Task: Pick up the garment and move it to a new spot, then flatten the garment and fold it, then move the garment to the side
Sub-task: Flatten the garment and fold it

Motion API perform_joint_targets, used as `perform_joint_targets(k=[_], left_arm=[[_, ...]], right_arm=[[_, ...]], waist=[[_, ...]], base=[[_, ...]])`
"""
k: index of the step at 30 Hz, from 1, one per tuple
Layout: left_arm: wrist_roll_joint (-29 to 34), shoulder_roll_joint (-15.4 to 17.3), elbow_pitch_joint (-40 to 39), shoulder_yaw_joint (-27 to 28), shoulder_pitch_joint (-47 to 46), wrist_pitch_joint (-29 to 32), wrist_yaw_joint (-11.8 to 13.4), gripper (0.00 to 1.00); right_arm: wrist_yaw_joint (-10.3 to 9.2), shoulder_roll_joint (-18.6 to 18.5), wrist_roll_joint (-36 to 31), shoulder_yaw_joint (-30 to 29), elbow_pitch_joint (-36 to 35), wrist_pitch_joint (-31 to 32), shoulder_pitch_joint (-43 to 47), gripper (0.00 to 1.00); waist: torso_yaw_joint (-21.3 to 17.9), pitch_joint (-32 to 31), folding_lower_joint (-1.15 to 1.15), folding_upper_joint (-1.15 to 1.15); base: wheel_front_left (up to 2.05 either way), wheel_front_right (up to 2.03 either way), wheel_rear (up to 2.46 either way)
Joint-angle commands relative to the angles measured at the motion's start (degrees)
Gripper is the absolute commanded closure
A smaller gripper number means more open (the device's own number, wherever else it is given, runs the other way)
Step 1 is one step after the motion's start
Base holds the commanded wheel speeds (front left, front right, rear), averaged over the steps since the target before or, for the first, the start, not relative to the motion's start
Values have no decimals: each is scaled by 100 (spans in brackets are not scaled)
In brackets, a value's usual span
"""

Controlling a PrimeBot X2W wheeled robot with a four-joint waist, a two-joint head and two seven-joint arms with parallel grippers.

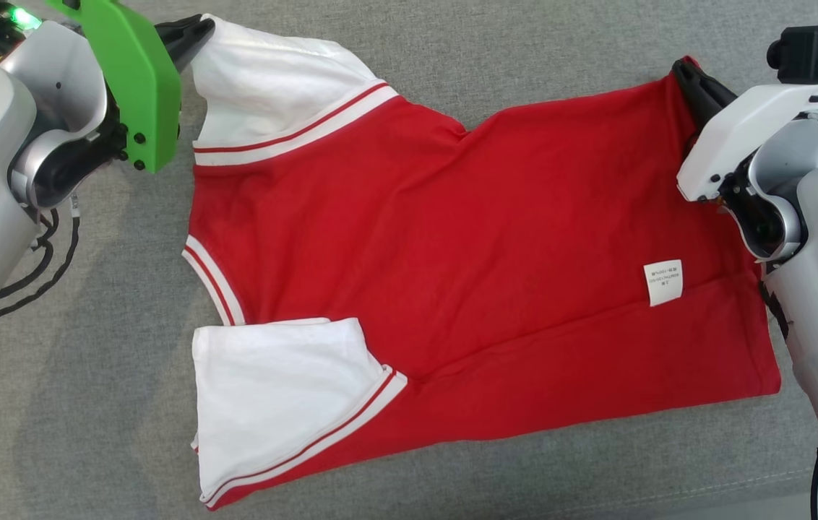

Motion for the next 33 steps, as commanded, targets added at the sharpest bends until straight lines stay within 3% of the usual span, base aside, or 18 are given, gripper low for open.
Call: perform_joint_targets(k=[1,8,18,25,33], left_arm=[[-42,15,32,-28,-32,-58,-7,100],[73,59,100,-111,-173,-778,-7,100],[249,15,372,-238,-356,-2045,-6,100],[-45,-82,409,-468,-75,-2355,-6,100],[-180,208,-64,-666,674,-2841,36,100]], right_arm=[[0,-31,34,-18,46,-72,-101,100],[0,-22,179,-192,182,-371,-218,100],[0,-312,262,-447,167,-790,-274,100],[0,-377,268,-537,244,-955,139,100],[0,-468,334,-601,141,-1210,855,100]], waist=[[15,-26,0,0],[50,-106,0,0],[184,-275,0,0],[323,-443,0,0],[549,-830,0,0]], base=[[0,0,0],[0,0,0],[0,0,0],[0,0,0],[0,0,0]])
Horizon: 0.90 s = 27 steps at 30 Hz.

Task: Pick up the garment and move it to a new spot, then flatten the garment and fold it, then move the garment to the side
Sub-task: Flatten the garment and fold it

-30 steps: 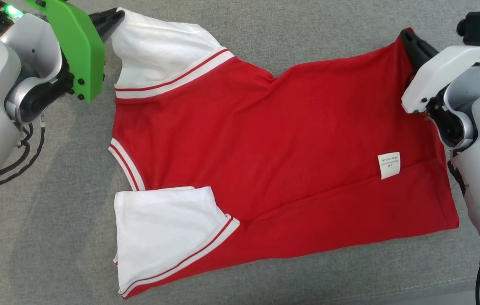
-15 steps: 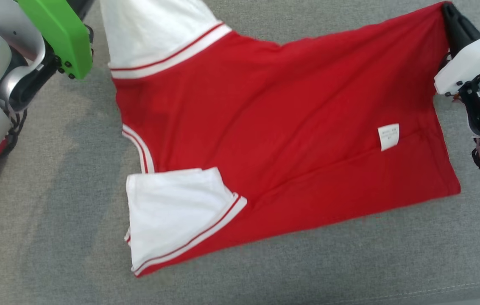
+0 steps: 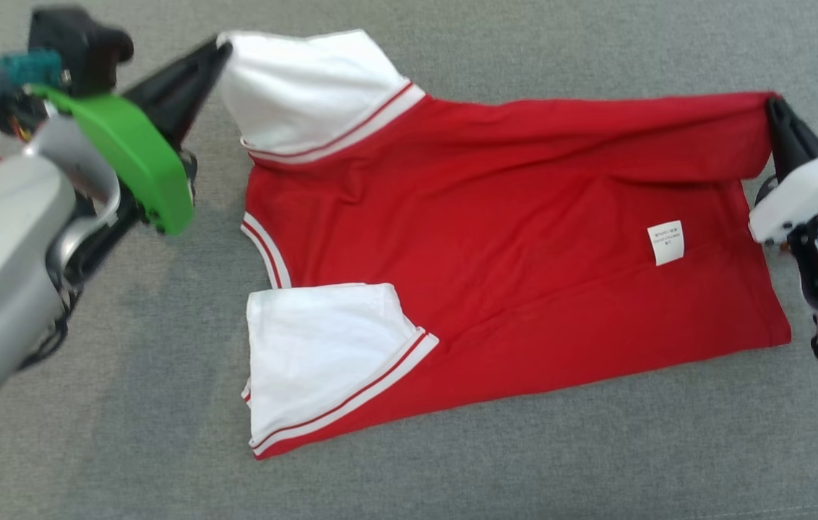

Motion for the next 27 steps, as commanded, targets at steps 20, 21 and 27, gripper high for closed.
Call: perform_joint_targets(k=[20,21,27], left_arm=[[44,970,-2335,-343,2209,-174,1219,100],[69,990,-2420,-352,2269,-155,1257,100],[148,936,-2758,-411,2708,-35,1465,100]], right_arm=[[0,-427,-9,-66,-202,-16,1554,100],[0,-430,-25,-95,-205,-8,1589,100],[0,-467,-149,-173,-92,126,1838,100]], waist=[[548,-775,0,0],[559,-783,0,0],[616,-828,0,0]], base=[[0,0,0],[0,0,0],[0,0,0]])
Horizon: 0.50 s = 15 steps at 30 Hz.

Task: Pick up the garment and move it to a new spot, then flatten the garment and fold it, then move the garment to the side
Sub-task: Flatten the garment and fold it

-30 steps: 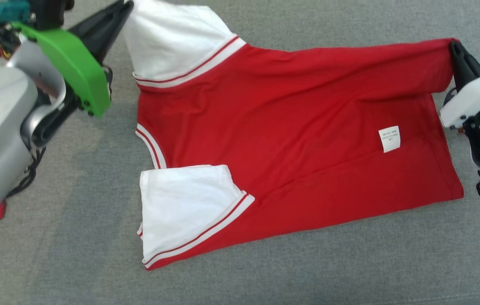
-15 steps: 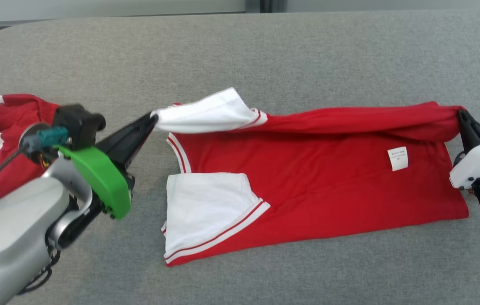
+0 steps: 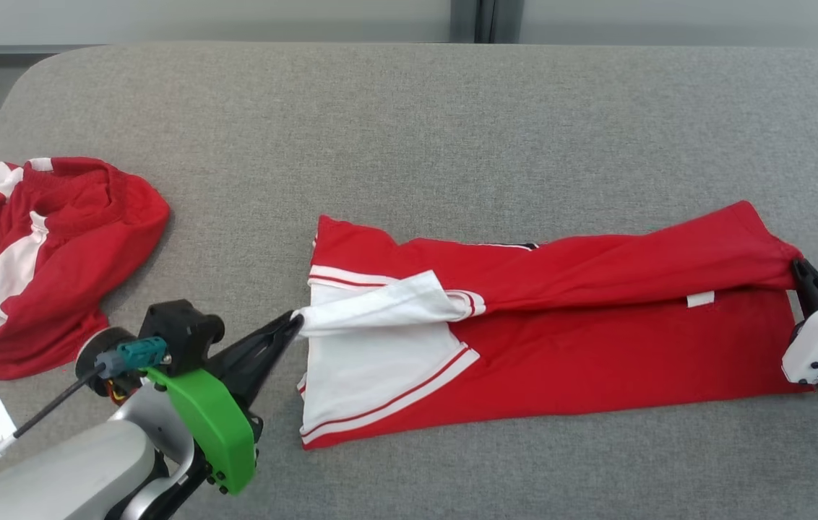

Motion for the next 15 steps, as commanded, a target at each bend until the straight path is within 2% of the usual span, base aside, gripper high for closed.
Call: perform_joint_targets(k=[1,2,5,6,7,11,15], left_arm=[[60,-46,-7,-3,124,1,50,100],[50,-73,8,-7,176,-6,44,100],[-4,-171,128,-16,337,-8,54,100],[0,-200,197,-20,381,26,80,53],[41,-241,238,-16,399,-32,114,0],[58,-447,466,53,577,-360,237,0],[96,-648,579,318,888,-720,574,0]], right_arm=[[0,8,-27,-28,55,55,97,100],[0,30,-20,-42,89,83,119,100],[0,57,-55,-52,169,98,162,60],[0,88,-44,-64,188,74,170,0],[0,105,-42,-86,189,26,168,0],[0,30,-331,20,-25,-331,284,0],[0,92,-515,-13,-347,-691,547,0]], waist=[[8,-9,0,0],[9,-12,0,0],[6,-22,0,0],[1,-31,0,0],[-6,-39,0,0],[-47,-138,0,0],[-136,-299,0,0]], base=[[0,0,0],[0,0,0],[0,0,0],[0,0,0],[0,0,0],[0,0,0],[0,0,0]])
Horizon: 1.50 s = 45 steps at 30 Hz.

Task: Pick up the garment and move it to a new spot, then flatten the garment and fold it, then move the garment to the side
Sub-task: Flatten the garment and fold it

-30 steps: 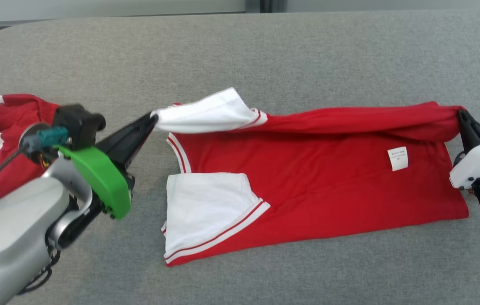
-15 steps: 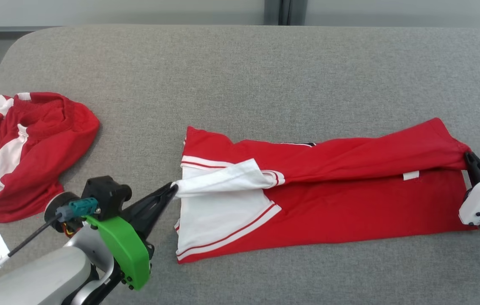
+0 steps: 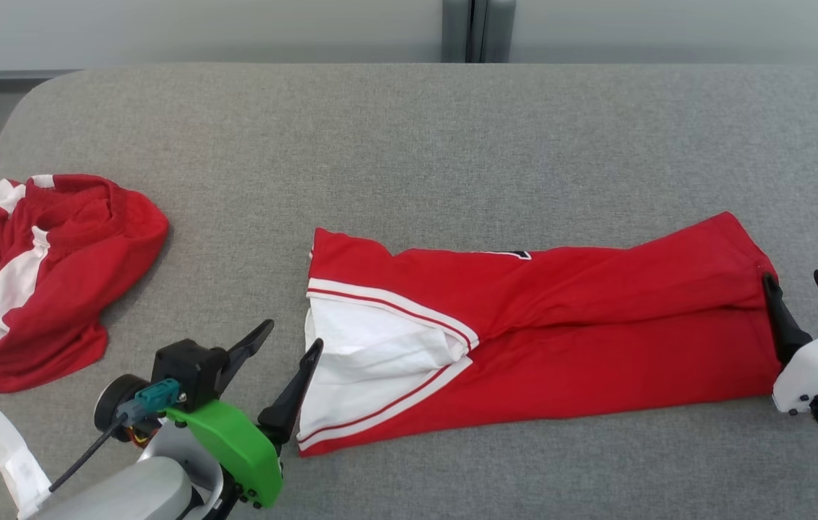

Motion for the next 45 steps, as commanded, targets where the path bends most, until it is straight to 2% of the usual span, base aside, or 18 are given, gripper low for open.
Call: perform_joint_targets(k=[1,3,7,11,17,23,27,34,45], left_arm=[[13,-127,21,203,241,-99,156,0],[117,-324,-14,607,512,-148,359,0],[794,-829,-272,1845,1383,-139,662,0],[1444,-1441,-447,3005,2256,-137,565,0],[2736,-2113,-384,4037,3098,-138,335,0],[3784,-2553,-279,4433,3517,-138,3,0],[4214,-2767,-212,4488,3652,-139,-252,0],[4498,-3081,-102,4653,3746,-139,-626,0],[4725,-3387,-7,4984,3785,-139,-1078,0]], right_arm=[[0,36,-100,-36,-105,-165,193,0],[0,137,-153,-109,-214,-372,400,0],[0,429,-146,-265,-278,-654,772,0],[0,680,-104,-429,-240,-820,1087,0],[0,859,-114,-673,-93,-928,1262,0],[0,933,-236,-1105,278,-720,993,0],[-1,885,-427,-1375,598,-482,762,0],[0,757,-782,-1801,1176,-172,464,0],[-3,807,-1270,-2294,2054,-89,51,0]], waist=[[-85,-138,0,0],[-98,-221,0,0],[-98,-376,0,0],[-14,-498,0,0],[220,-604,0,0],[546,-656,0,0],[782,-691,0,0],[1118,-649,0,0],[1208,-426,0,0]], base=[[0,0,0],[0,0,0],[0,0,0],[0,0,0],[0,0,0],[0,0,0],[0,0,0],[0,0,0],[0,0,0]])
